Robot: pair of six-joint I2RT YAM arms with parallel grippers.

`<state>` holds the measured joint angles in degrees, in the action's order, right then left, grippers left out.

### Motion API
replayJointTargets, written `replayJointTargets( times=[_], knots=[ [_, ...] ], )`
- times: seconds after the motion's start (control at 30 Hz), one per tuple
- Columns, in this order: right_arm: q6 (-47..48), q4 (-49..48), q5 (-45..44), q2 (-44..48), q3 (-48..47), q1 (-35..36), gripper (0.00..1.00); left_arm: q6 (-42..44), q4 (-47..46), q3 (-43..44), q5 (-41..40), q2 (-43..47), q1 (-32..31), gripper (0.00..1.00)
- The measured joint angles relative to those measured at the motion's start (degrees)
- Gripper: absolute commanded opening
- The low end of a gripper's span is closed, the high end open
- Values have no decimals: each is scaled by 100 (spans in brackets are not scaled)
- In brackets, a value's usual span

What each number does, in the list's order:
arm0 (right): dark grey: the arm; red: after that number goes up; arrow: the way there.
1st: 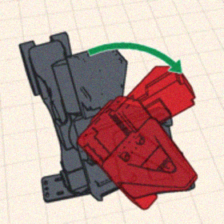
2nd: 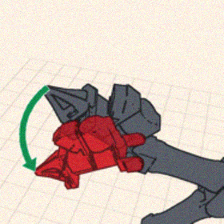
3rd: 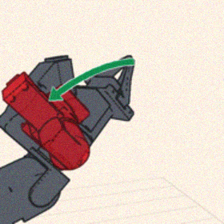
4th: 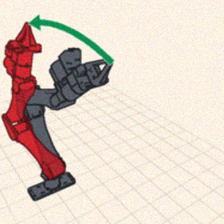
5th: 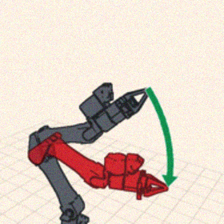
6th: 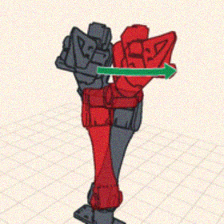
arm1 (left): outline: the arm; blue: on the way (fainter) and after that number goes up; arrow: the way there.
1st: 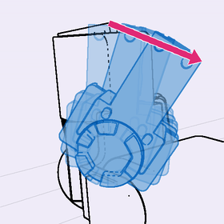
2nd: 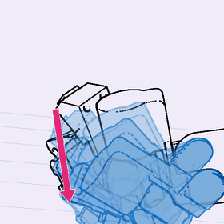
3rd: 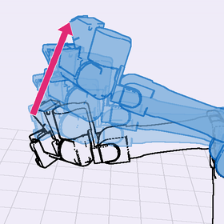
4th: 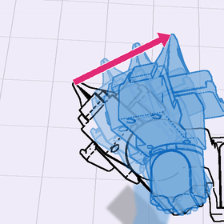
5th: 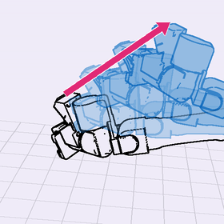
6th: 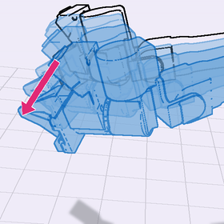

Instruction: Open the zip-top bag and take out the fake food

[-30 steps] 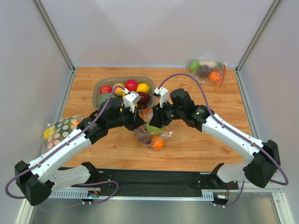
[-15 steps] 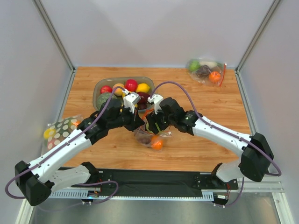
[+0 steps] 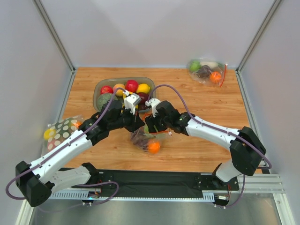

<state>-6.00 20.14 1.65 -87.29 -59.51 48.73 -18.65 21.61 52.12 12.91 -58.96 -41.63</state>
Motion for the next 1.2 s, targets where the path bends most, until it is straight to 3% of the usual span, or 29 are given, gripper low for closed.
replayJointTargets(
  times=[0.1,0.13,0.23,0.33,0.6,1.0,1.2],
  knots=[
    [-17,-101,94,-111,68,0,64,11,-2,-42,-15,0,0,0],
    [-26,-142,120,-136,87,0,45,17,0,-46,-15,0,0,0],
    [-87,-227,170,-195,140,0,16,52,-13,-46,-15,0,-2,0],
    [-140,-247,190,-251,151,0,0,90,-13,-46,-26,0,0,0],
    [-170,-101,192,7,212,0,0,122,-98,-129,-101,2,68,0],
    [-479,146,682,2168,245,-190,0,120,-225,-442,-111,2,308,0],
    [-693,107,1054,2800,203,-490,0,120,-267,-557,-125,7,334,0]
  ],
)
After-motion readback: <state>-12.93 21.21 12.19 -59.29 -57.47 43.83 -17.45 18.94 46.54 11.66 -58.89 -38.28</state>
